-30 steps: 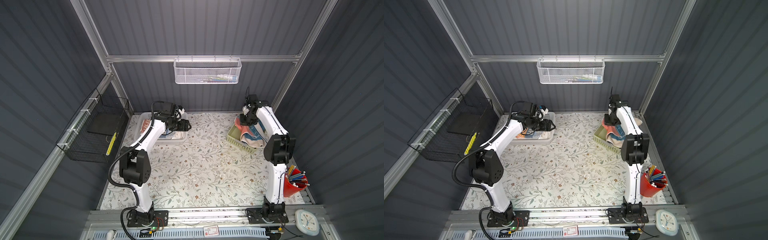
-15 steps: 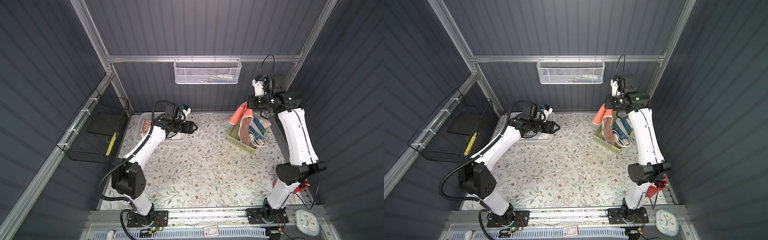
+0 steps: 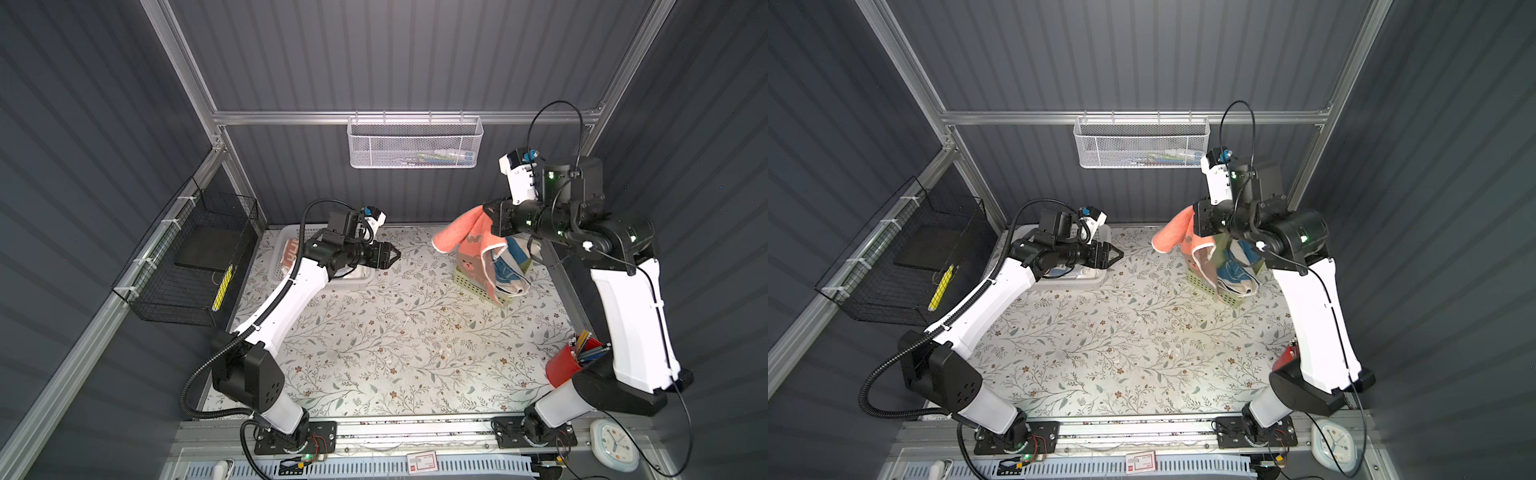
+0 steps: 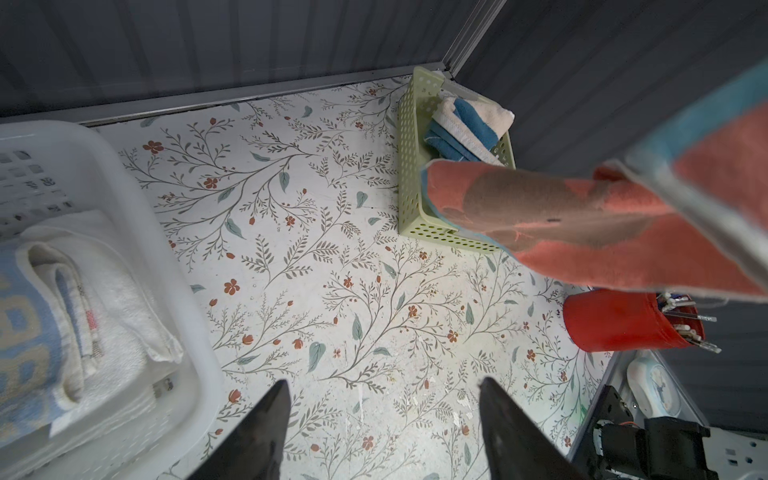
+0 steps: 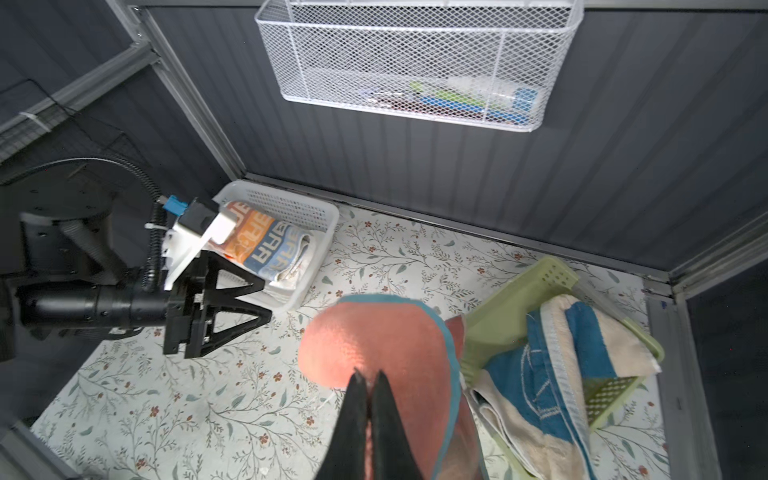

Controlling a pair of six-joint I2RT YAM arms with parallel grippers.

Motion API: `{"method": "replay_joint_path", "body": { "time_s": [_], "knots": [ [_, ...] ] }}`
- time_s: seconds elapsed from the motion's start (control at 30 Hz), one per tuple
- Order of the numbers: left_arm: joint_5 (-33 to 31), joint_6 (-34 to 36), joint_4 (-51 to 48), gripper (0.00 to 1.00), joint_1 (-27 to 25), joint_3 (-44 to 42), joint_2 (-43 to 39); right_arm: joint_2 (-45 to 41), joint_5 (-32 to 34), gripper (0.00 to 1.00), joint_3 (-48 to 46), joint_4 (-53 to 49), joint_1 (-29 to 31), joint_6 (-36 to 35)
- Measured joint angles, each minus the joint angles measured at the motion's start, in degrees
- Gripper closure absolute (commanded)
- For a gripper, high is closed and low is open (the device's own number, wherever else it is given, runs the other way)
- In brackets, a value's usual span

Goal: Fold and stack the towels
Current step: 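Lay the coral towel flat on the table with the right gripper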

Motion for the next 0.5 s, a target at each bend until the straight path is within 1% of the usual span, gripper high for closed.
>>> {"method": "replay_joint_path", "body": {
  "time_s": [0.07,0.1,0.13,0.17,0.2,0.23,0.27,0.3,0.37,0.43,0.5],
  "knots": [
    [-0.24,-0.07,0.26,0.27,0.00,-1.88,-0.42,-2.99,-0.28,1.00,-8.92,3.32,2.89,1.77],
    [-0.61,-0.13,0.33,0.27,0.00,-3.10,-0.68,-4.09,-0.70,0.95,-13.75,5.29,4.55,2.64],
    [-1.18,-0.52,0.24,0.27,0.00,-5.09,-1.05,-4.79,-1.70,0.77,-18.99,7.87,6.45,3.69],
    [-2.25,-1.01,0.24,0.26,0.00,-7.15,-1.40,-4.92,-3.69,0.55,-24.96,10.86,8.55,5.11],
    [-3.32,-1.62,0.09,0.26,0.00,-8.85,-1.64,-4.46,-5.70,0.45,-29.42,13.27,10.08,6.23],
    [-4.68,-2.23,-0.37,0.26,0.02,-10.80,-1.75,-3.08,-8.33,0.40,-33.73,15.76,11.58,7.56],
    [-5.79,-2.80,-0.66,0.26,0.02,-12.17,-1.75,-1.18,-11.13,0.36,-38.23,18.49,13.03,9.03],
    [-6.82,-3.34,-1.18,0.26,0.07,-13.25,-1.75,0.48,-13.07,0.34,-41.51,20.22,14.05,10.08],
    [-8.76,-4.17,-2.32,0.26,0.07,-14.84,-1.79,3.02,-16.37,0.33,-48.06,22.75,15.80,12.41],
    [-9.90,-4.61,-2.97,0.28,0.07,-15.47,-1.86,2.60,-17.20,0.32,-52.26,23.23,16.26,14.25],
    [-10.16,-4.96,-3.06,0.32,0.07,-15.61,-1.81,-0.09,-16.31,0.33,-54.66,23.39,15.82,15.74]
  ]
}}
